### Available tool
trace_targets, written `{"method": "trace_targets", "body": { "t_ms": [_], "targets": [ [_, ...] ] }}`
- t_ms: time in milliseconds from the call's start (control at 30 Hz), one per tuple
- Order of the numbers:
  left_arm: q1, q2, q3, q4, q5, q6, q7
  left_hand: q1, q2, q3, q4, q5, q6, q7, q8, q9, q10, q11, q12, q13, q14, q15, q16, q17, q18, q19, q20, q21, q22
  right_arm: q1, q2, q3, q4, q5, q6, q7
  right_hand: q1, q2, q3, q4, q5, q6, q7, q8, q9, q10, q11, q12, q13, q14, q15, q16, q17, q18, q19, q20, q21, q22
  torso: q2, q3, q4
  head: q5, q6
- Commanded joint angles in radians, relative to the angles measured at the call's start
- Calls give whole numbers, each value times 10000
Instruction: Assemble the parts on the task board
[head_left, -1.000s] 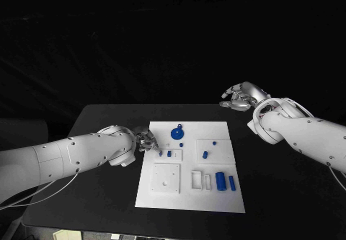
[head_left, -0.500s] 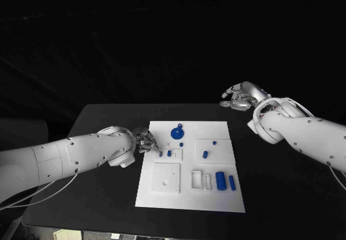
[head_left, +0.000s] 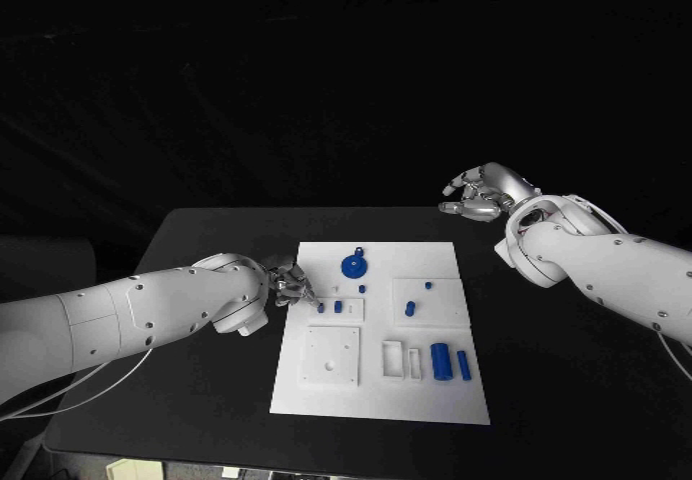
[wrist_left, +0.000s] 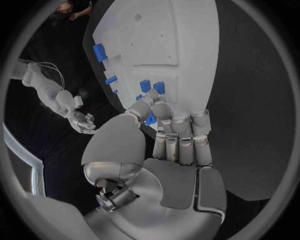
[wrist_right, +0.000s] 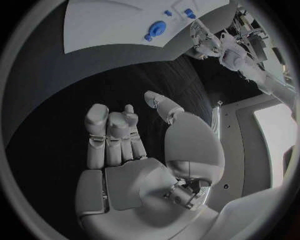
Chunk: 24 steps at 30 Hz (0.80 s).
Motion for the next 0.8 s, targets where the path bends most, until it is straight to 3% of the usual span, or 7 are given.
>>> {"method": "trace_targets", "body": {
  "t_ms": [33, 100, 200, 333, 533, 800],
  "targets": [
    [0, -28, 4, 63, 377, 25, 175, -201, -138, -13, 169, -47, -71, 20, -47, -17, 0, 72, -52, -17, -48, -12, -69, -17, -205, 43, -1044, -72, -2, -5, 3, 3, 5, -13, 107, 91, 15, 101, 32, 50, 64, -9, 116, 51, 16, -81, -13, 41, -13, 53, 15, -52, 17, 1011, 7, -43, -62, 54, 0, -2, 1, 2, -5],
    [0, -52, 4, 101, 401, 60, 168, -523, -343, -42, 418, -23, -106, 23, -61, -26, -18, 88, -63, -23, -58, -2, -85, -25, -209, 42, -1048, -105, -14, -5, -1, 3, 6, -12, 109, 91, 15, 101, 32, 50, 64, -9, 116, 51, 15, -82, -13, 41, -13, 53, 15, -52, 17, 1011, 7, -43, -62, 54, -1, -3, 1, 1, -7],
    [0, -90, 3, 159, 399, 174, 111, -1351, -817, -10, 1197, -46, -172, 39, -93, -49, -44, 86, -81, -35, -77, 5, -103, -32, -196, 42, -1071, -168, -29, -5, -9, 3, 9, -9, 115, 91, 14, 101, 31, 50, 65, -10, 116, 51, 15, -82, -13, 42, -14, 53, 15, -52, 18, 1011, 7, -43, -62, 54, 0, 0, 1, -2, -7],
    [-2, -123, -1, 255, 11, 321, -69, -1844, -1222, 328, 2077, -105, -192, 20, -74, -33, -60, 68, -68, -21, -98, -21, -81, -11, -142, 25, -1126, -185, 7, -5, -31, 3, 14, -9, 114, 85, 14, 101, 31, 51, 65, -10, 116, 50, 15, -82, -13, 42, -14, 53, 15, -53, 18, 1011, 8, -43, -62, 55, 1, 2, 2, -6, -24],
    [-22, -144, -9, 348, -613, 592, -277, -2087, -1432, 508, 2753, -159, -180, 1, -13, 21, -53, 51, -33, 11, -107, -37, -31, 23, -115, 2, -1150, -145, 79, -5, -33, 3, 23, -9, 117, 84, 14, 100, 31, 50, 66, -10, 116, 50, 15, -82, -13, 43, -16, 54, 15, -53, 19, 1011, 8, -43, -63, 55, -1, 3, 5, 0, -28],
    [-34, -118, -36, 344, -1184, 641, -560, -2110, -1223, 491, 3156, -243, -34, -55, 100, 91, 66, -3, 6, 30, -27, -72, 52, 53, -78, 22, -1180, -63, 156, -5, -36, 3, 25, -9, 118, 82, 14, 99, 30, 49, 68, -10, 116, 50, 15, -83, -13, 45, -17, 54, 16, -54, 20, 1011, 8, -43, -63, 57, -1, 4, 2, 7, -39]
  ]
}}
